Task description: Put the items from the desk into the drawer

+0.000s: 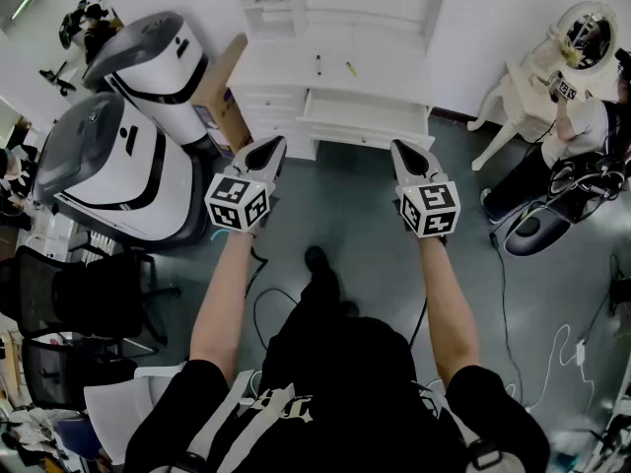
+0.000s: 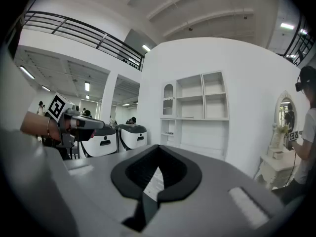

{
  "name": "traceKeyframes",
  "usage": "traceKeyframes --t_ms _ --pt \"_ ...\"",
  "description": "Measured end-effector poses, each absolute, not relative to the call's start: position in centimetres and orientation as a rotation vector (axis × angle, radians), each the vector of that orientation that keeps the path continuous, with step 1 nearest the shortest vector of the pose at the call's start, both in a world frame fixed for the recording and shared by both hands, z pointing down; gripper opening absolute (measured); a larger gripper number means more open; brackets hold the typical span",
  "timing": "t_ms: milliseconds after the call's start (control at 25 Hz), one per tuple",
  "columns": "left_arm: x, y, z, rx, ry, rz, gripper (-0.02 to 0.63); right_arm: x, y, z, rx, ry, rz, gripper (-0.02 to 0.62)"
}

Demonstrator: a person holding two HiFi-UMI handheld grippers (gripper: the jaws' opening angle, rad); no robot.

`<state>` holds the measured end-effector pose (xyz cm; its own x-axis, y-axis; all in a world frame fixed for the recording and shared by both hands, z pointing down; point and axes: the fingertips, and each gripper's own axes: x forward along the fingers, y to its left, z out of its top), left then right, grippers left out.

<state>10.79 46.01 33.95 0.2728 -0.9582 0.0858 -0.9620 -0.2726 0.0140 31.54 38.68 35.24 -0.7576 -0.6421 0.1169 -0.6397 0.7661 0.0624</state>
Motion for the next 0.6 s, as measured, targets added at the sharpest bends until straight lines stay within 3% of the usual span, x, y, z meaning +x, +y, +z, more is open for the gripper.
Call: traceKeyframes --t_ms 600 --pt "10.3 43.7 35.0 2.453 -1.832 0.080 0.005 31.3 36.4 36.2 1.045 -2.827 -0.006 0.003"
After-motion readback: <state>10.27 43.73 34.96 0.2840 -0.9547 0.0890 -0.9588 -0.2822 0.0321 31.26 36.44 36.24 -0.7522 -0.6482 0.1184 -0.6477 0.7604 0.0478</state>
